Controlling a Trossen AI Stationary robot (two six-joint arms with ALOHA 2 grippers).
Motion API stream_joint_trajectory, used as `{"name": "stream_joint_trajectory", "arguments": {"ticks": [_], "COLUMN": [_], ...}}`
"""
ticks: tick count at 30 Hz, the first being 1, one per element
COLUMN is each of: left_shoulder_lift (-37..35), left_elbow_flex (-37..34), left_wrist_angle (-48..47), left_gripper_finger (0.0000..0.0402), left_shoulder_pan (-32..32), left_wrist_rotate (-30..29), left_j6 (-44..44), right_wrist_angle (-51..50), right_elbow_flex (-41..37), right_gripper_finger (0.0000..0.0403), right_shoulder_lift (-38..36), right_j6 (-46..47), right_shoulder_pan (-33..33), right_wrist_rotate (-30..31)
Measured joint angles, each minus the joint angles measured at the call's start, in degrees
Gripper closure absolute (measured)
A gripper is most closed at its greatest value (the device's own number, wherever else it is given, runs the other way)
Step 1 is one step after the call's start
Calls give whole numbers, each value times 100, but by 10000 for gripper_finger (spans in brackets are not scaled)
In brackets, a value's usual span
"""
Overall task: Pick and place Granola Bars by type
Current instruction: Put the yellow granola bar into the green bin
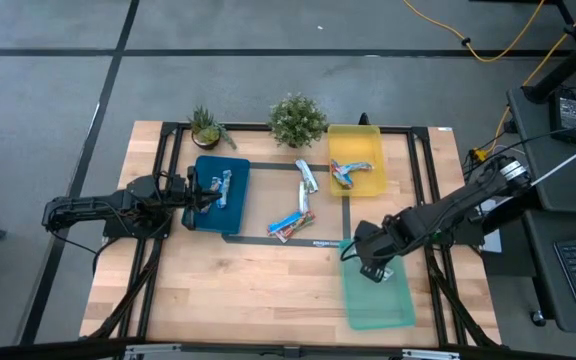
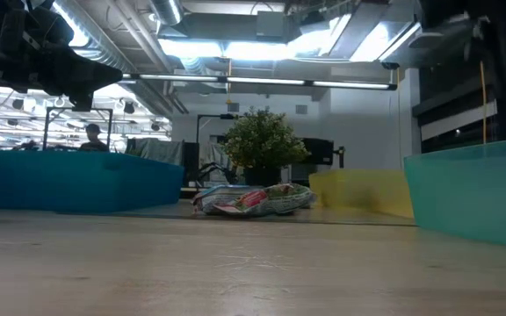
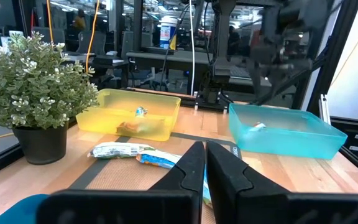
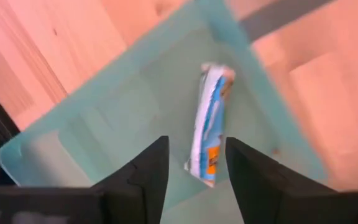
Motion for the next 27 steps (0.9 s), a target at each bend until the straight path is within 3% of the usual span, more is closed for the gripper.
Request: {"name": "stream_joint_trajectory", "arguments": {"ticks": [6, 14, 27], "left_shoulder_lift": [0, -1, 0], "left_elbow_flex": [-2, -1, -2], "left_wrist_angle": [0, 0, 0], "left_gripper_finger": [395, 392, 393], "left_shoulder_pan": [1, 1, 1], "left_wrist_rotate": [2, 2, 1], "left_j6": [0, 0, 0], "right_wrist_angle": [-513, -358, 940], "right_elbow_flex": [860, 1162, 1232], "right_gripper_finger": [242, 242, 242], "right_shoulder_lift": [0, 0, 0], "right_j6": [-443, -1011, -2768], "right_shoulder_pan": [-314, -979, -2312], "right_wrist_rotate": [534, 574, 479]}}
